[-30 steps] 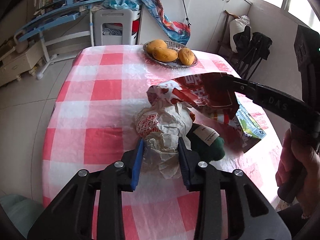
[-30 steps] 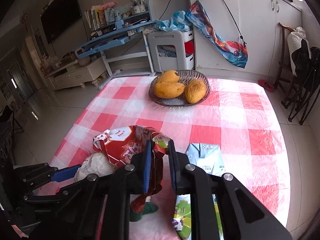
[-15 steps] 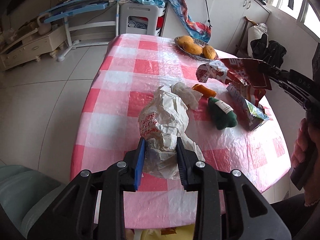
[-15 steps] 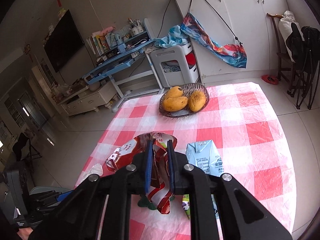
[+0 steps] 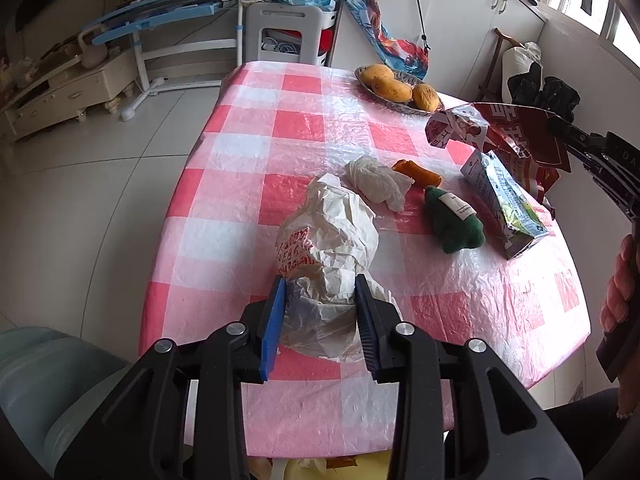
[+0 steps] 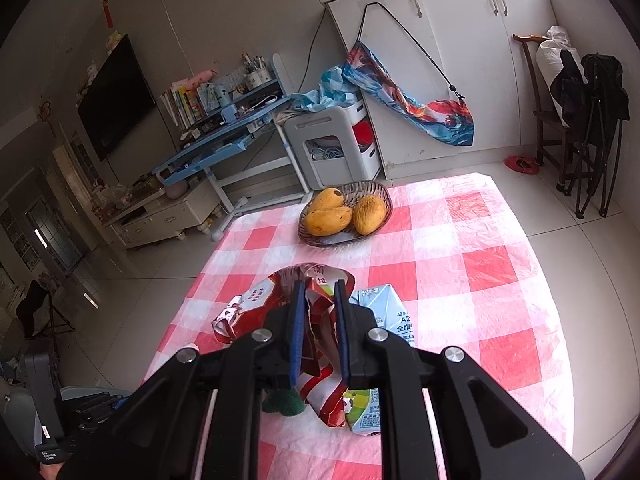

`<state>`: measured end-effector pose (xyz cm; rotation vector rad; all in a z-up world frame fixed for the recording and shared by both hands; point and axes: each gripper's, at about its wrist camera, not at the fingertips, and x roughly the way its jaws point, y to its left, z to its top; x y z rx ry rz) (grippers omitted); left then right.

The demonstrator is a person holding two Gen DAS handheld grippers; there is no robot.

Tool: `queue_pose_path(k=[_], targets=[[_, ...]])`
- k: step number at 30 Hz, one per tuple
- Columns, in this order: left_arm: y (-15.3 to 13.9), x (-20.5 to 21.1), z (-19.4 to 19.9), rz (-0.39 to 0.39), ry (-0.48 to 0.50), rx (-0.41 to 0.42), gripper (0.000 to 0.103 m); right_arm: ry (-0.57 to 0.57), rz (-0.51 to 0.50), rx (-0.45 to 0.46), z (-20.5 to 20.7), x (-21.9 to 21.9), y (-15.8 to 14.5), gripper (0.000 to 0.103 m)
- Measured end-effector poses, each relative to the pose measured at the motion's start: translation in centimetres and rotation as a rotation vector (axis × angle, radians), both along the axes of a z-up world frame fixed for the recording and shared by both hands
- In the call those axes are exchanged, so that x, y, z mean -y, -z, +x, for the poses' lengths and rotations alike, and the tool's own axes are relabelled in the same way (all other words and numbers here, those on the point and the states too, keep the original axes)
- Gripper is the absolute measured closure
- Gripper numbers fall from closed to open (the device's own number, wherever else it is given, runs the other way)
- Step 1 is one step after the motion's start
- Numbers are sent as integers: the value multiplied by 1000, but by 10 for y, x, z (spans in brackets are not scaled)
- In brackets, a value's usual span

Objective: Collect trash
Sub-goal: 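Lift the paper bag with the left tool while the right lifts the snack bag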

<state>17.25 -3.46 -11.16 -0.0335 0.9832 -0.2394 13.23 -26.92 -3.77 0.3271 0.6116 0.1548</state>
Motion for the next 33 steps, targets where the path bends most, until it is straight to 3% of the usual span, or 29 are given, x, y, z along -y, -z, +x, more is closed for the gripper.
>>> queue_pose_path(k=[6,11,15,21,32,33], targets=[[-13,-1,-8,-7,-4,55,73,3,48,73,-18,2,-13,88],[-25,-9,-17,-60,-25,98,73,33,63,166,-46,7,-28,88],[-27,-11,-27,-80,-29,109,73,36,59,179,-57,5,-29,88],[-24,-9,-42,-62,-24,115,73,29,19,128,-61,-7,-19,88],[-16,-8,-52,-34,-18,93,73,18,-25,-135,-65,-19,32,88],[-16,-9,-52,-35,-20,93,73,34,-26,-158,-65,-17,38,78]])
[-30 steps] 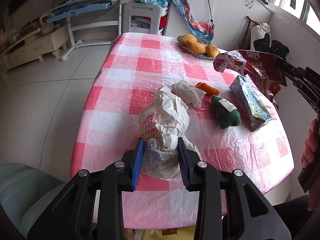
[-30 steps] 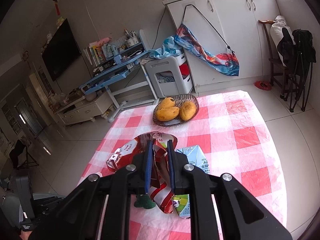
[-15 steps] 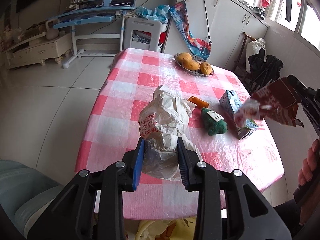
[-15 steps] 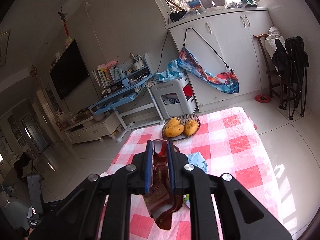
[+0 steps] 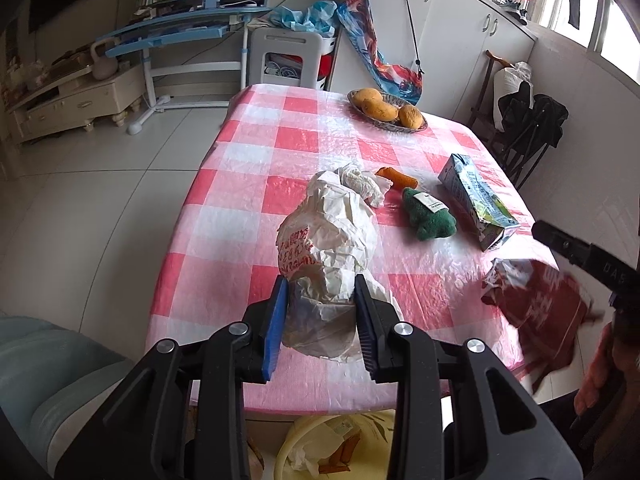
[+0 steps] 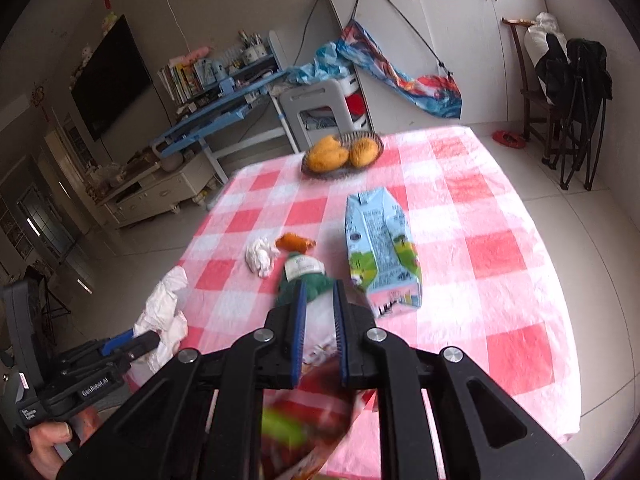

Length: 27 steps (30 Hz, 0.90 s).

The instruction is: Collect trash

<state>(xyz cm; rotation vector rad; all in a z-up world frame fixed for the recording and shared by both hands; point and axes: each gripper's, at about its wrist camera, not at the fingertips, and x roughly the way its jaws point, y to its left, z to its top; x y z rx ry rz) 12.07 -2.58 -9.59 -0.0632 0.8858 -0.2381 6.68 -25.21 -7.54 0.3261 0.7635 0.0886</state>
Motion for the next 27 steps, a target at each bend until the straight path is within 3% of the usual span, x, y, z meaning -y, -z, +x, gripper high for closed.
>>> queue_pose_path(k=[1,2,3,7,8,11,14,17,22,27], targets=[[0,0,0,-2,-1,-1,73,16,0,-19,-1,2,5,68],[0,-1,0,-5,-2,-2,73,22,4,-51,-1,3,11,48],[0,-1,0,-6,-2,-3,73,20,13,-83,-2,3,19,41],[1,0,-1,-11,-1,-5,72,-6,-24,-187,-4,-6,45,41],[1,0,-1,-13,0,-6,72,-17,-68,-169,-8,-11,48,40],[0,1,-3,-19,5,-4,72,-35,-251,-168,-10,-30,50,45],[0,2,-5,-20,6,-4,72,-19,-320,-135,-10,-32,53,67],[-1,1,-5,-37,0,-6,72,7,-291,-116,-9,-23,54,95],[-1,5,-3,-39,12,-6,72,4,-161,-112,-7,-11,52,99],[-7,8,-16,-34,64,-4,72,-66,-66,-6,-32,-20,21,98]])
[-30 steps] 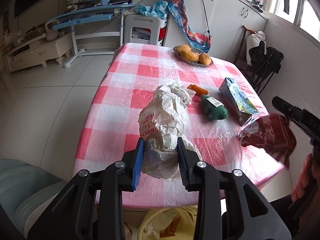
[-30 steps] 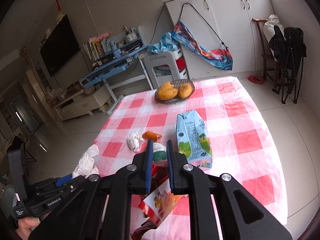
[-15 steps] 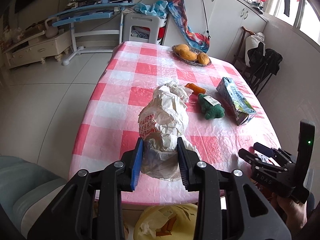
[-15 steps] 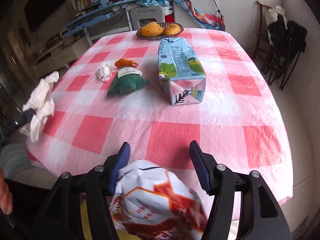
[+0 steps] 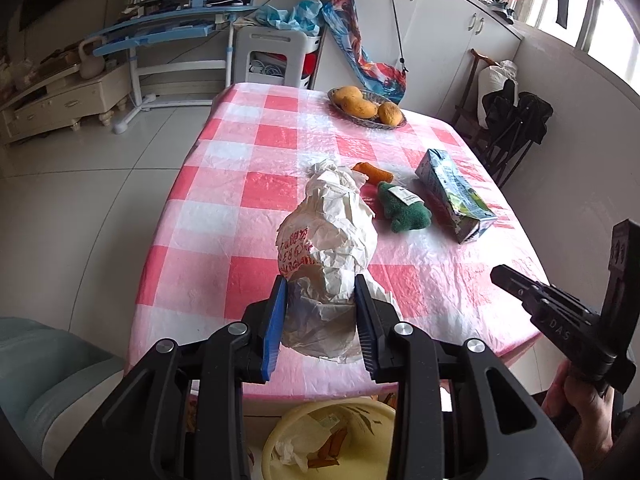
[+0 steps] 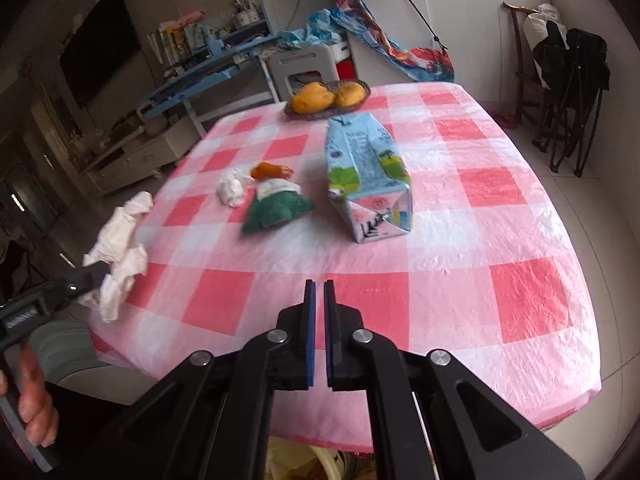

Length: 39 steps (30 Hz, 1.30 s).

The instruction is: Collect trash

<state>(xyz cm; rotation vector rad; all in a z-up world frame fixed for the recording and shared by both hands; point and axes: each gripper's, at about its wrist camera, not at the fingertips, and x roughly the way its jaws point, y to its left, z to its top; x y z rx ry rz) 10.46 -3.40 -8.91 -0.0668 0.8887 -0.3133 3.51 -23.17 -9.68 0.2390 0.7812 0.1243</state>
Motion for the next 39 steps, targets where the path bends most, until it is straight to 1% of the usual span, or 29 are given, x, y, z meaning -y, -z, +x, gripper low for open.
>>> queue_pose_path(k=[1,3,4,5,6,8,10,12,16,18,20,21,23,25,26,27,28,29,30,31,33,35,37,39], targets=[[-3,1,-6,-3,18,4,72,-15,14,10,-7,-3,-5,97],[-6,3,-22,-19,68,1,72,-28,53,19,-25,-9,-10,89],[-5,5,-30,-25,96,-8,72,-31,69,21,-37,-12,-11,87],[-3,9,-39,-26,125,-20,72,-24,68,16,-51,-15,-10,82],[0,13,-48,-24,154,-34,73,-9,65,1,-64,-16,-6,75],[11,22,-65,-27,208,-79,72,41,93,-68,-90,-15,12,69],[25,32,-79,-21,248,-134,72,116,178,-186,-105,-5,40,69],[44,43,-90,8,288,-205,72,216,295,-298,-114,11,75,69],[84,68,-105,132,363,-310,72,471,528,-480,-109,59,162,69],[107,75,-106,180,376,-377,72,547,588,-572,-98,70,208,69],[128,80,-107,233,384,-442,70,620,653,-636,-91,73,249,68],[137,81,-107,259,380,-463,70,626,696,-662,-87,71,269,59],[148,81,-106,294,371,-490,67,611,727,-716,-79,62,305,46],[153,80,-104,301,360,-499,64,608,763,-753,-70,57,337,41],[155,79,-101,305,354,-504,64,603,774,-779,-66,54,352,37],[156,78,-100,308,348,-510,63,600,788,-800,-63,55,365,37],[158,76,-99,310,344,-517,62,607,862,-813,-63,56,379,37],[161,76,-97,312,340,-528,62,627,895,-827,-61,58,389,36],[164,76,-96,318,338,-540,62,602,892,-862,-57,56,398,35],[167,78,-93,326,338,-550,62,569,883,-877,-51,54,405,35],[175,78,-90,344,334,-569,62,549,877,-898,-44,55,419,35],[182,77,-87,363,320,-591,60,546,921,-916,-42,52,435,35],[185,76,-82,372,307,-605,57,576,956,-939,-44,50,452,35],[185,78,-82,381,299,-610,55,584,1023,-940,-44,46,467,34]])
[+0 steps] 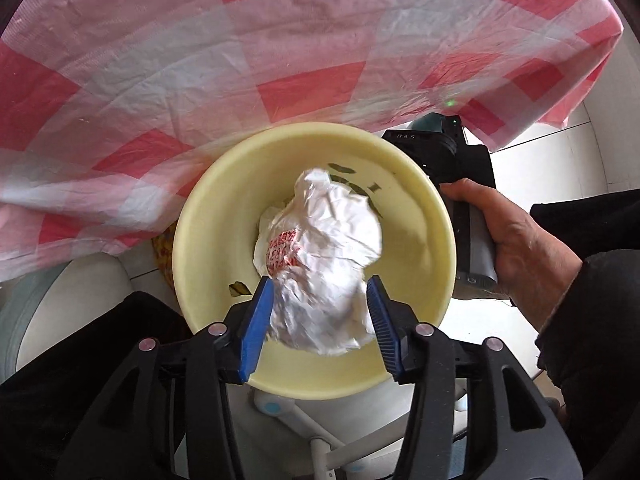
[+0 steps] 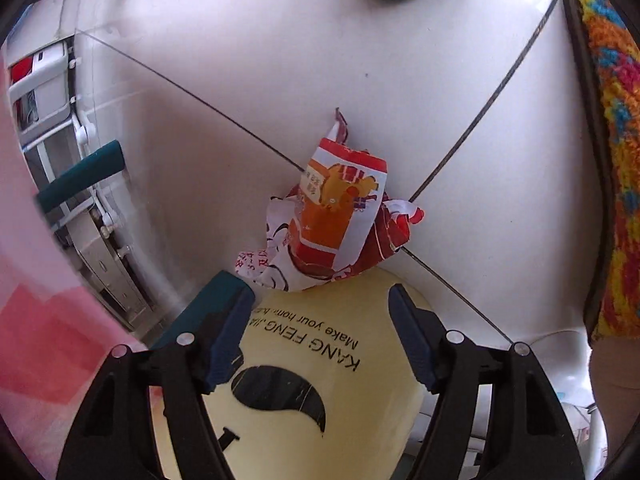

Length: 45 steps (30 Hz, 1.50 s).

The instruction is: Collect trash

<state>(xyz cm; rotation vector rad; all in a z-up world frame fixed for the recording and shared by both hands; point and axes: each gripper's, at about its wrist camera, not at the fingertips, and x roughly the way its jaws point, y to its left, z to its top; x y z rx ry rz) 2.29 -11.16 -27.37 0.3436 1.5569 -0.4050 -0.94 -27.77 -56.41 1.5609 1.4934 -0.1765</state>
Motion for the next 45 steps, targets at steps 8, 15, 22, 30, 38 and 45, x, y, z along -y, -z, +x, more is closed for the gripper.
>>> queue_pose_path(k=[8,15,22,30,38,45], targets=[[-1,6,0,30,16,-19,53,112,99,-59,0,3,35,30],[4,3,-2,40,9,-28,53,104,166,-96,-1,13,28,53],[3,6,-1,28,17,-9,53,149,109,-48,-20,25,19,80],[-15,13,-3,-3,38,53,53,196,-42,-70,-70,41,-21,82],[-49,12,-7,-90,48,123,53,200,-263,-20,-107,49,-115,82],[-112,-18,-13,-197,49,258,52,-73,-476,149,-96,44,-217,82]])
